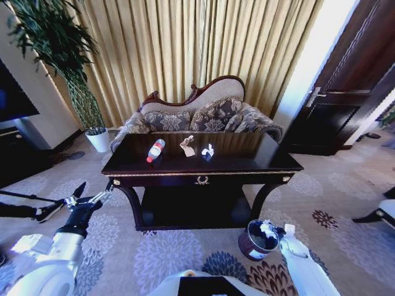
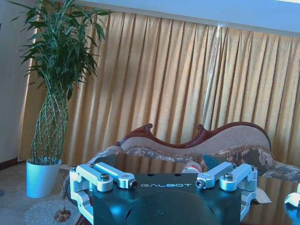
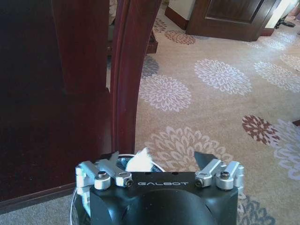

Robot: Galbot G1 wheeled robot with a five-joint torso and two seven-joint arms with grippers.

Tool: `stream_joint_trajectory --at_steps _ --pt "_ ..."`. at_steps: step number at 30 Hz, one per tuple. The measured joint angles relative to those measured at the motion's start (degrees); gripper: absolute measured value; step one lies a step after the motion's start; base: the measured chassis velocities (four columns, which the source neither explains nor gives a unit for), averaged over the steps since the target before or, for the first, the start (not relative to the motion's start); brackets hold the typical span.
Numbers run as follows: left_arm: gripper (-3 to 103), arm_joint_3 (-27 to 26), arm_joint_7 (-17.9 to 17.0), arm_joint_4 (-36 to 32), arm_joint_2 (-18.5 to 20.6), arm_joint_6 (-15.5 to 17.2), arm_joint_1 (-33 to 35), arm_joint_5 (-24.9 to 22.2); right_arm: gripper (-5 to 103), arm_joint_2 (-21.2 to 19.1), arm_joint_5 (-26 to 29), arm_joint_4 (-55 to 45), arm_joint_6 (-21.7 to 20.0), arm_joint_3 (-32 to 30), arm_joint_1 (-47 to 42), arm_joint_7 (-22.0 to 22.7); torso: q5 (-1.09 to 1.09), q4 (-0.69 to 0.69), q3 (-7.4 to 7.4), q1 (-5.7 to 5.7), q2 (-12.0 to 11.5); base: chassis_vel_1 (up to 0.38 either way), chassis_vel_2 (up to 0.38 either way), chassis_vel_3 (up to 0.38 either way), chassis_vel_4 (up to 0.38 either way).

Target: Move to the front of the table and place the trash on the table into the trash bin.

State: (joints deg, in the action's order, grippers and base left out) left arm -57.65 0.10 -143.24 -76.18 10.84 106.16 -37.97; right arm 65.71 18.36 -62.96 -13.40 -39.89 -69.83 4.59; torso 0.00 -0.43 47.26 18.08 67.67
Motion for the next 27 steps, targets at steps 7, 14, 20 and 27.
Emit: stream_joint_trajectory --at_steps 7,14,20,27 --pt "100 -0.2 0.2 0.0 -0.1 -0.2 0.1 0.0 100 0.0 0.0 -0.6 0.0 0.0 -0.2 0.0 0.0 0.0 0.0 0.0 0.0 0.0 0.0 0.0 0.0" --pt "100 -0.2 0.2 0.0 -0.2 -0.4 0.3 0.0 100 0.0 0.1 -1.1 0.0 -0.1 -0.4 0.0 0.0 0.0 0.0 0.0 0.0 0.0 0.0 0.0 0.0" --pt "100 -0.3 0.2 0.0 -0.2 -0.4 0.3 -0.1 100 0.0 0.3 -1.6 0.0 -0.3 -0.8 0.0 0.0 0.0 0.0 0.0 0.0 0.0 0.0 0.0 0.0" --pt "100 -0.8 0.2 0.0 -0.3 -0.5 0.3 -0.8 100 -0.8 6.1 -10.5 -1.7 -2.1 -3.5 -0.1 0.0 0.01 0.0 0.0 0.0 0.0 0.0 0.0 0.0"
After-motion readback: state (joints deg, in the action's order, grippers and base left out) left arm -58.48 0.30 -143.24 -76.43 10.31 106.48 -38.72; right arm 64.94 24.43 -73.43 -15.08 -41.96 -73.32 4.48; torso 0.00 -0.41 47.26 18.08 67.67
